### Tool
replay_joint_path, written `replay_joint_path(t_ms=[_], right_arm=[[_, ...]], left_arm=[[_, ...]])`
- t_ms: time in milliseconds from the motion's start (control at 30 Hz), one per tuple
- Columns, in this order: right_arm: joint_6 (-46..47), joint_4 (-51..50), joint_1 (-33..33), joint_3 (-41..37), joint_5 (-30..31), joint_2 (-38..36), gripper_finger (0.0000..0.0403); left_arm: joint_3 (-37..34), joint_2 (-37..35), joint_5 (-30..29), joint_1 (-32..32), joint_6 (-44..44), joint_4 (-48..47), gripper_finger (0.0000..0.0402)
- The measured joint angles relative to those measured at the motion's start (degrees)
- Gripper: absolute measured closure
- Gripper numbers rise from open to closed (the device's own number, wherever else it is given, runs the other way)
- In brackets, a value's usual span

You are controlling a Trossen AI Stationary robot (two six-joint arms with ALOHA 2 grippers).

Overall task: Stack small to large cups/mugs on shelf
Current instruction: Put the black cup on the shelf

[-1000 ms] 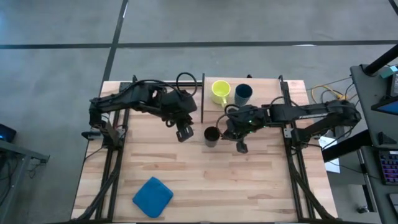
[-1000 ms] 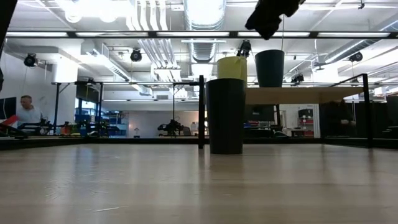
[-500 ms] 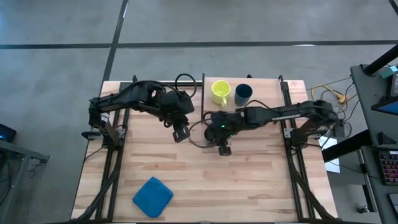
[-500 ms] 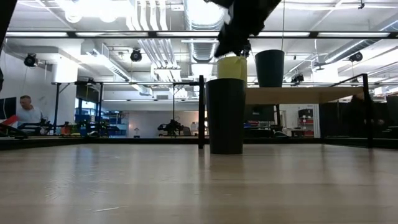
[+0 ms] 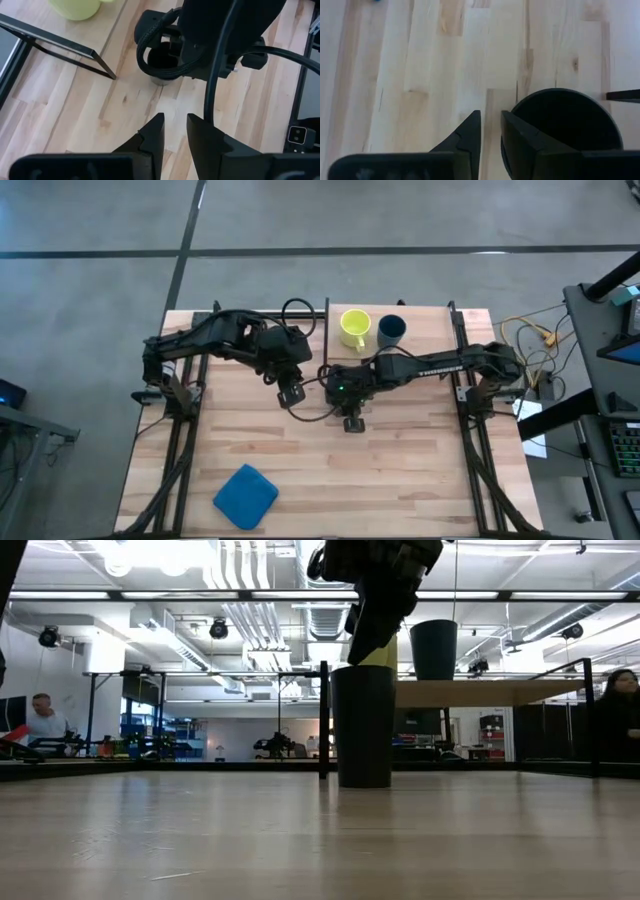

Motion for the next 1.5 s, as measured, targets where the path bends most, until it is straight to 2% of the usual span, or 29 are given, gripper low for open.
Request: replay_joint_path(t_ms=[233, 500, 1167, 1500], right_arm=[[0.7, -0.2, 0.0, 0.0, 2.6, -0.6, 0.0337], [0.7, -0.4, -0.1, -0.1, 6.1, -2.0, 0.0321], [2.2, -1.2, -0.3, -0.5, 6.1, -1.5, 0.0316], [2.2, -1.0, -0.3, -0.6, 6.4, 1.2, 0.0325]], left_arm=[[0.0, 0.0, 0.0, 0.0, 0.4, 0.0, 0.0334], [0.1, 0.0, 0.0, 0.0, 0.5, 0.0, 0.0334], [0.1, 0.0, 0.0, 0.0, 0.5, 0.0, 0.0333], [0.1, 0.0, 0.0, 0.0, 0.5, 0.0, 0.0333]])
